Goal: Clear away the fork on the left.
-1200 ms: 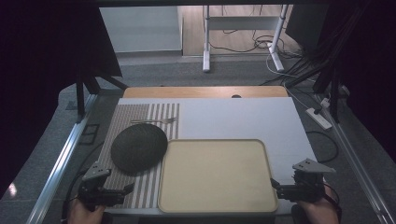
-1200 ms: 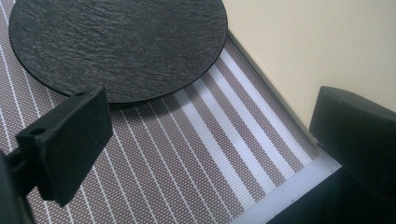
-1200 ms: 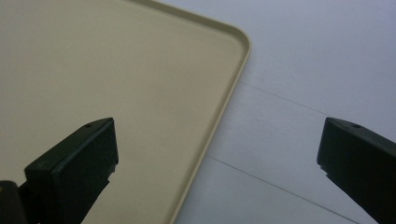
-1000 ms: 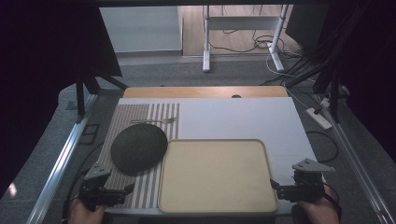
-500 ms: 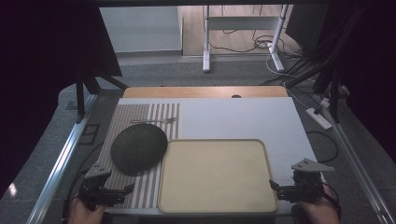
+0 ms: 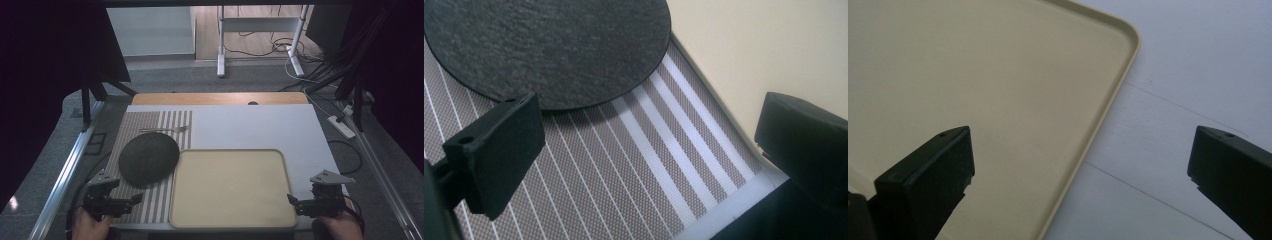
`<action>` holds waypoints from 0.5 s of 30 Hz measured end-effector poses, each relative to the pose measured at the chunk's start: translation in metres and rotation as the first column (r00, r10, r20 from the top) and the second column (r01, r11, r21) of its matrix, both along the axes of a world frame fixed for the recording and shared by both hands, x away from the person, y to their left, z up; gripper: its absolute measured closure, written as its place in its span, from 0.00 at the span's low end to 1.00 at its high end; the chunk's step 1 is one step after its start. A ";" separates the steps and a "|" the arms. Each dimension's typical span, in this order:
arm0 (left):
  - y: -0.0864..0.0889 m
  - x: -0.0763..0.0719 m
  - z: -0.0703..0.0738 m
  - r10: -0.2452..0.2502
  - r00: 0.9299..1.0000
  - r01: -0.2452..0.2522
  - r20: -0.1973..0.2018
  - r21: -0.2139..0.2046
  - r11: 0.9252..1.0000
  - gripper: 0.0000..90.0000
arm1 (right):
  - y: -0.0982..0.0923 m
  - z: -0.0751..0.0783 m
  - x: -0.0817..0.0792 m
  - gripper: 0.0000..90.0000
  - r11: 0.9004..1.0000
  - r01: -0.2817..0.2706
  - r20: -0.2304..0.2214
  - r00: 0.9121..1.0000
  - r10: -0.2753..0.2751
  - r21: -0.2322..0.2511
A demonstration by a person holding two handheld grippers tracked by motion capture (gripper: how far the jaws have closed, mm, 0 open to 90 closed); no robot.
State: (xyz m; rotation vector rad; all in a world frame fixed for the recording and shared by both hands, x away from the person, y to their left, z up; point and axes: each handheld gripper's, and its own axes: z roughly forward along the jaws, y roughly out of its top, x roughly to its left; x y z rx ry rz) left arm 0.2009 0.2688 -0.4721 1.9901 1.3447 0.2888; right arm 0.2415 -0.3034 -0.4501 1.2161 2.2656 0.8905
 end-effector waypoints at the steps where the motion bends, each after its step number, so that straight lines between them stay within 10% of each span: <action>1: 0.000 0.000 0.000 0.000 1.000 0.000 0.000 0.000 1.000 0.01 | 0.000 0.000 0.000 0.00 1.000 -0.001 -0.001 1.000 0.001 0.000; 15: -0.006 0.026 -0.003 -0.060 0.997 0.059 0.048 0.029 0.998 0.00 | 0.001 0.000 0.000 0.00 1.000 -0.012 -0.011 1.000 0.012 -0.007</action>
